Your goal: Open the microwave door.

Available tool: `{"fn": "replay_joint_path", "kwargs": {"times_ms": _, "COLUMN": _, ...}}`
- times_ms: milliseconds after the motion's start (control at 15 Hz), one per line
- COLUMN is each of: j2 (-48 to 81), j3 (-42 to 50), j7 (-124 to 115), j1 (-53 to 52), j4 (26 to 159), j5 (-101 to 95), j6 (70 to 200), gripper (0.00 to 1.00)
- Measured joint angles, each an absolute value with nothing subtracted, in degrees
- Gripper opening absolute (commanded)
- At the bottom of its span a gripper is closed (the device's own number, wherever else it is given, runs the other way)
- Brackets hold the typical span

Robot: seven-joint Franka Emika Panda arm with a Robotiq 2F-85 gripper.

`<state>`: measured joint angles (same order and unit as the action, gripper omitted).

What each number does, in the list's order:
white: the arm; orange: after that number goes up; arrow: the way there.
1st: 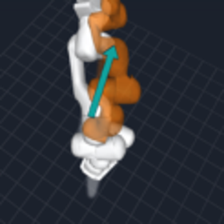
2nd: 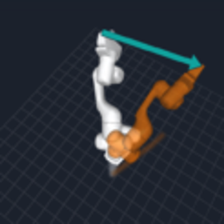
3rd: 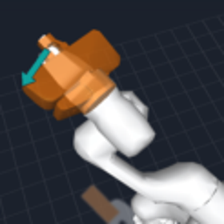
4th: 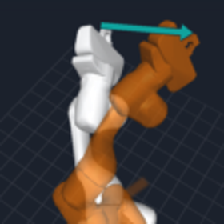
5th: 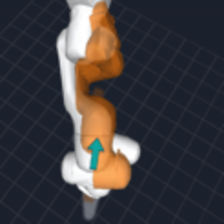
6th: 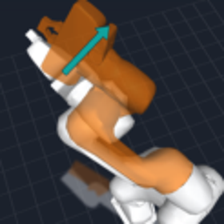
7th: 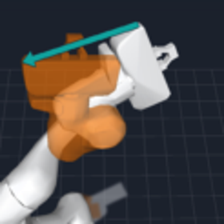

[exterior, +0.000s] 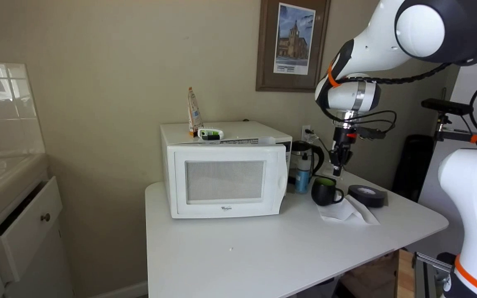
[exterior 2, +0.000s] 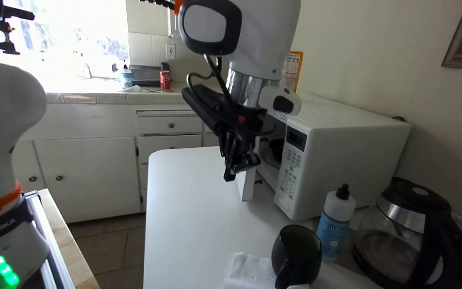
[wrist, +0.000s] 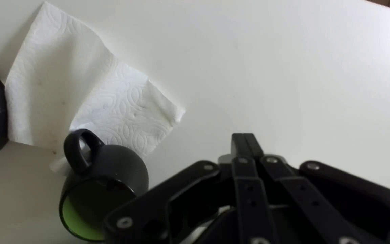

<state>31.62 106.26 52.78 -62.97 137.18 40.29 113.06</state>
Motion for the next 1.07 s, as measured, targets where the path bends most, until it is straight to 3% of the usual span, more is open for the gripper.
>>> {"fn": "replay_joint_path", "kwargs": {"times_ms": 333, "j2": 29.9, "j3": 113.2, "j7": 44.2, "j1": -71.8, "j4": 132.9, "j5": 47.9, "j6": 105.4, "gripper": 0.0}}
{"fn": "replay_joint_path", "kwargs": {"times_ms": 1067, "j2": 30.4, "j3": 112.4, "j7": 40.5, "j1": -74.5, "j4": 131.9, "j5": 72.7, "j6": 109.4, "gripper": 0.0}}
